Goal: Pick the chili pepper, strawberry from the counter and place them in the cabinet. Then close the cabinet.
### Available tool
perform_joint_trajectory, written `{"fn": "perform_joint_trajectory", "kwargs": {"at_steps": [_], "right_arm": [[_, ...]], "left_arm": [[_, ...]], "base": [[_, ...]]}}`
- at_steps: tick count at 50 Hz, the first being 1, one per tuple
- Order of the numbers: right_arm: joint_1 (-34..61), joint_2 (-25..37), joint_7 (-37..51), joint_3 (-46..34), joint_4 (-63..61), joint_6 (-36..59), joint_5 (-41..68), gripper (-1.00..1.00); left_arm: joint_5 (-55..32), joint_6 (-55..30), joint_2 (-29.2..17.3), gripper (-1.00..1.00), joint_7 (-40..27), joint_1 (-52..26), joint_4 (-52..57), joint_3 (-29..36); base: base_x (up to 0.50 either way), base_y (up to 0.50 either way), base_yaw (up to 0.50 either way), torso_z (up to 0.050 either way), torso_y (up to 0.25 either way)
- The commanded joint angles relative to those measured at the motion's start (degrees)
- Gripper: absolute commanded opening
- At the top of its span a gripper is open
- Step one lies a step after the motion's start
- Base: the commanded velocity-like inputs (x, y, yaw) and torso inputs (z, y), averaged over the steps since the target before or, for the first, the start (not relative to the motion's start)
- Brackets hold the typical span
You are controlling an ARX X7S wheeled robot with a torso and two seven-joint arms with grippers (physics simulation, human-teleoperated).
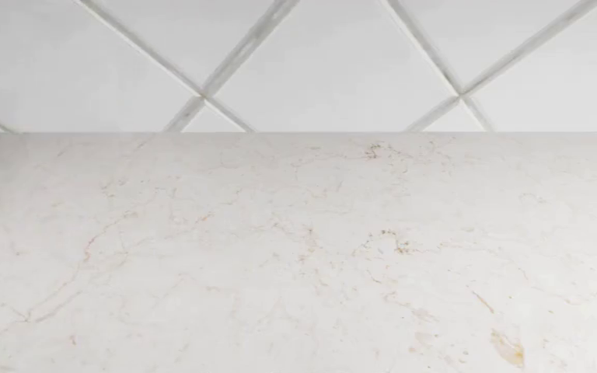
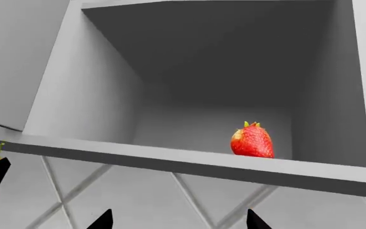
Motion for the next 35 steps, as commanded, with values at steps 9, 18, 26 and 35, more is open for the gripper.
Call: {"fn": "perform_joint_trajectory", "kwargs": {"at_steps": [9, 18, 26, 35], "right_arm": [[-7.2, 2.4, -2.7, 2.0, -2.1, -1.6, -3.4, 1.0], [-14.5, 4.7, -6.0, 5.5, -3.7, -3.2, -6.4, 1.0], [-25.8, 3.4, -8.7, 16.1, -3.8, 1.0, -7.7, 1.0], [-35.0, 1.5, -11.8, 23.7, -3.7, 4.1, -9.8, 1.0]], "left_arm": [[1.7, -1.6, 10.1, -1.0, 1.6, -9.8, -7.1, 5.7], [5.9, -0.8, 14.5, -1.0, 5.8, -17.0, -16.2, 6.4], [12.6, -0.3, 17.8, -1.0, 11.0, -22.7, -25.4, 9.5], [20.7, 1.7, 20.5, -1.0, 17.5, -27.0, -37.8, 14.0]], "base": [[0.0, 0.0, 0.0, 0.0, 0.0], [0.0, 0.0, 0.0, 0.0, 0.0], [0.0, 0.0, 0.0, 0.0, 0.0], [0.0, 0.0, 0.0, 0.0, 0.0]]}}
